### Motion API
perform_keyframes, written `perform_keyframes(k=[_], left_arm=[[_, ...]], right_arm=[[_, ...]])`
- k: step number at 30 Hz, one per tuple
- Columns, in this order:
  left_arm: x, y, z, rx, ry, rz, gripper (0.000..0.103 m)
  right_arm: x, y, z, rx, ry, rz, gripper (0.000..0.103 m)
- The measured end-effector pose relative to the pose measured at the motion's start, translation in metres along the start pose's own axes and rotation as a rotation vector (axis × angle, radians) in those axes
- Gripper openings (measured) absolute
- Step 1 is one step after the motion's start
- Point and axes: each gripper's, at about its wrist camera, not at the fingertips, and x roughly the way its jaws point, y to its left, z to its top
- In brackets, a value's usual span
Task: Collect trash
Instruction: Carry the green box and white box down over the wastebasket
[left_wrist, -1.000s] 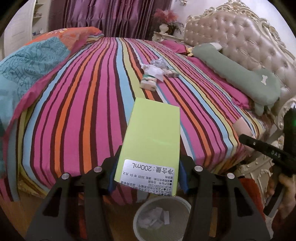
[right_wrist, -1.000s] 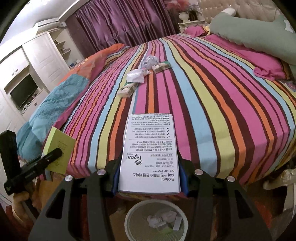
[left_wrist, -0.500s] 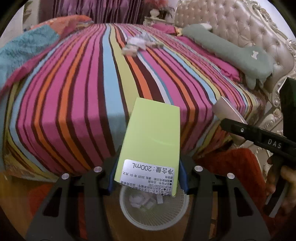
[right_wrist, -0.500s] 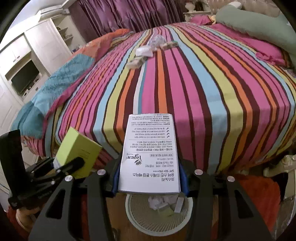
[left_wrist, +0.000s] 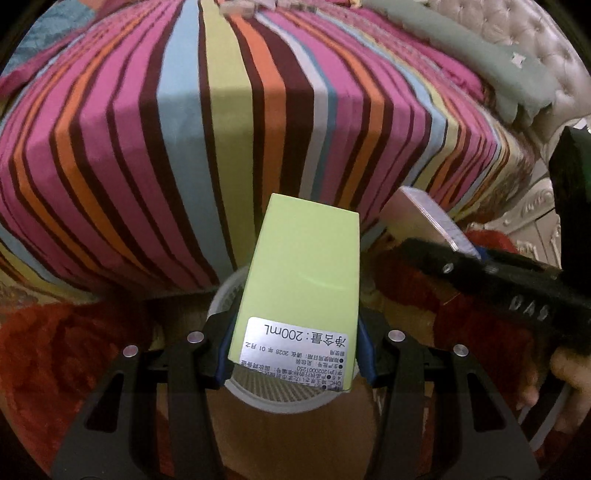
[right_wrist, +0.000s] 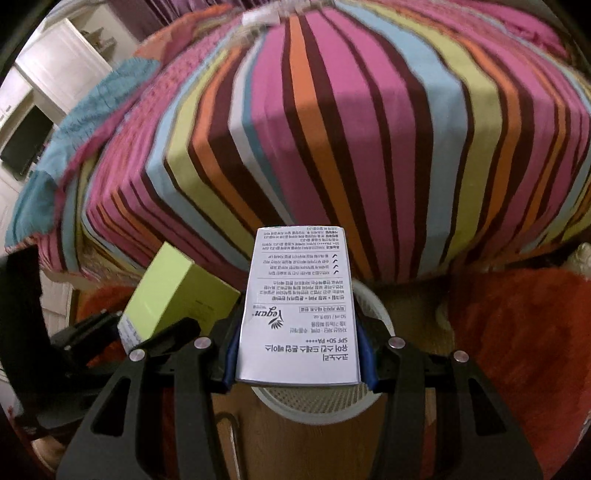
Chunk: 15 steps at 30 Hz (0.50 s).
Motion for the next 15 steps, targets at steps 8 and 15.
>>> perform_keyframes(k=[8,15], left_arm=[[0.046,0.011,-0.008,-0.055,0.165,0.002,0.051],[0.086,0.018,-0.018,-0.093,0.311,0.015,0.051]], right_arm=[[0.038,-0.01,-0.01,0.029,0.137,-0.038,0.047],[0.067,-0.013,-0.011,0.018,0.218,-0.094,0.047]])
